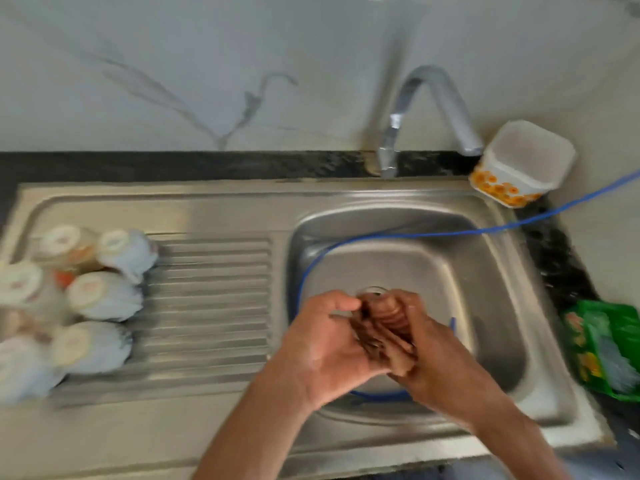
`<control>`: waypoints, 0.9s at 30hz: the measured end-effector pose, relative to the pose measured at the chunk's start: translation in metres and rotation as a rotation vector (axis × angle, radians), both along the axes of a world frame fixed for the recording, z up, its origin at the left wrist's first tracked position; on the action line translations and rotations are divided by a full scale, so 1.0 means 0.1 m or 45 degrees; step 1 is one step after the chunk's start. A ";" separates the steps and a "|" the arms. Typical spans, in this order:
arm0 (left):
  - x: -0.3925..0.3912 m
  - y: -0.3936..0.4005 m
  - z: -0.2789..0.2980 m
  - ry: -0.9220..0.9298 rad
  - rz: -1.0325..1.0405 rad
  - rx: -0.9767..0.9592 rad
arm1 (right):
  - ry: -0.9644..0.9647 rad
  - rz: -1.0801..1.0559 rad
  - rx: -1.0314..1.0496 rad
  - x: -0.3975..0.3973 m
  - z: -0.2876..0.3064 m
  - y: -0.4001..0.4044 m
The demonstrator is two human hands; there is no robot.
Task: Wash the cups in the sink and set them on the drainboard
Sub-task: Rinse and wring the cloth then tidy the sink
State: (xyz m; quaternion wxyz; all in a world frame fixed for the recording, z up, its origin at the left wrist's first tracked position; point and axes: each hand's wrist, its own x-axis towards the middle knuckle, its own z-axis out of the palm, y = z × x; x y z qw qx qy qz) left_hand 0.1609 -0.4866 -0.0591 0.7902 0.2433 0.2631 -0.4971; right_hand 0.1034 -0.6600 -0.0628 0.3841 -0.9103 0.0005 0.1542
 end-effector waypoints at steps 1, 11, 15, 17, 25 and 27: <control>-0.02 0.08 0.00 0.007 0.008 0.001 | 0.066 -0.030 0.163 0.07 -0.03 0.04; -0.19 1.05 0.10 -0.656 0.106 0.820 | 0.448 -0.348 0.881 0.71 0.10 0.82; -0.26 1.42 0.00 -1.146 0.159 1.573 | -0.074 -0.135 0.331 1.49 0.12 1.35; -0.40 1.56 -0.04 -1.266 0.135 1.708 | -0.291 0.029 0.115 1.91 0.04 1.64; -0.87 2.00 -0.38 -1.239 0.179 1.819 | -0.373 0.338 -0.426 2.06 -0.91 2.42; -0.93 2.01 -0.44 -1.182 0.283 1.832 | -0.411 0.351 -0.456 1.85 -0.99 2.44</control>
